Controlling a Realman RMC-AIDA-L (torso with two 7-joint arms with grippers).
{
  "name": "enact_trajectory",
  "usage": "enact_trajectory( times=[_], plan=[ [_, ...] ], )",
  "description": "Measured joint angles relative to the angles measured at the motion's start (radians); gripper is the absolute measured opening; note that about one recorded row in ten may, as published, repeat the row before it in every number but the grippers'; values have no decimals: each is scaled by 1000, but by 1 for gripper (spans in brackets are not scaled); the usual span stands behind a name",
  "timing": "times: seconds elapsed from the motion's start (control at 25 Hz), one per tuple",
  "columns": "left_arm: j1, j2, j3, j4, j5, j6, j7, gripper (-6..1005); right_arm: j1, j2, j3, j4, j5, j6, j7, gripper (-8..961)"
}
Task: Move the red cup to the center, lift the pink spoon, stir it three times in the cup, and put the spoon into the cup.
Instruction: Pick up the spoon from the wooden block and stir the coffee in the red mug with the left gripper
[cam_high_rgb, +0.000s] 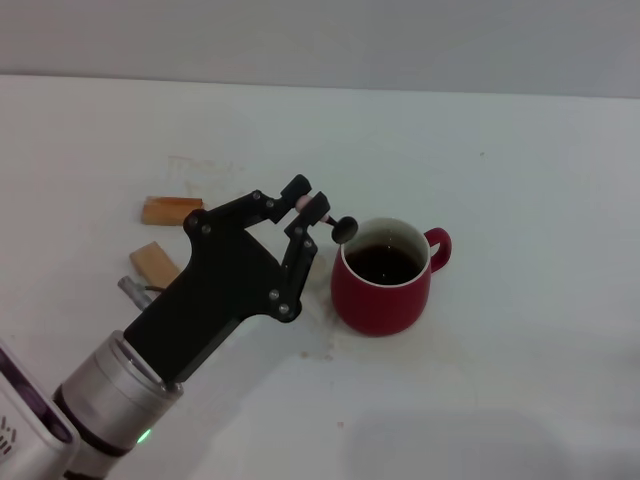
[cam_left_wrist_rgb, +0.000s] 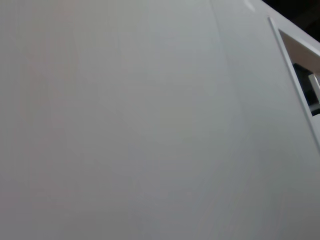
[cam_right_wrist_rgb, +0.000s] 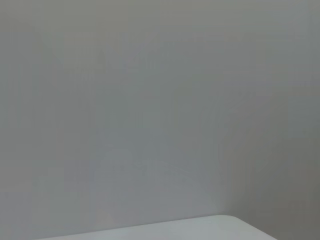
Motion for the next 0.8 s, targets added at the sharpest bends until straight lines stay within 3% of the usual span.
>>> enact_trajectory(
  times=[0.8],
  plan=[
    [-30, -2, 1, -13, 34, -103, -13, 159, 3, 0, -3, 1, -7, 2, 0, 0]
  ],
)
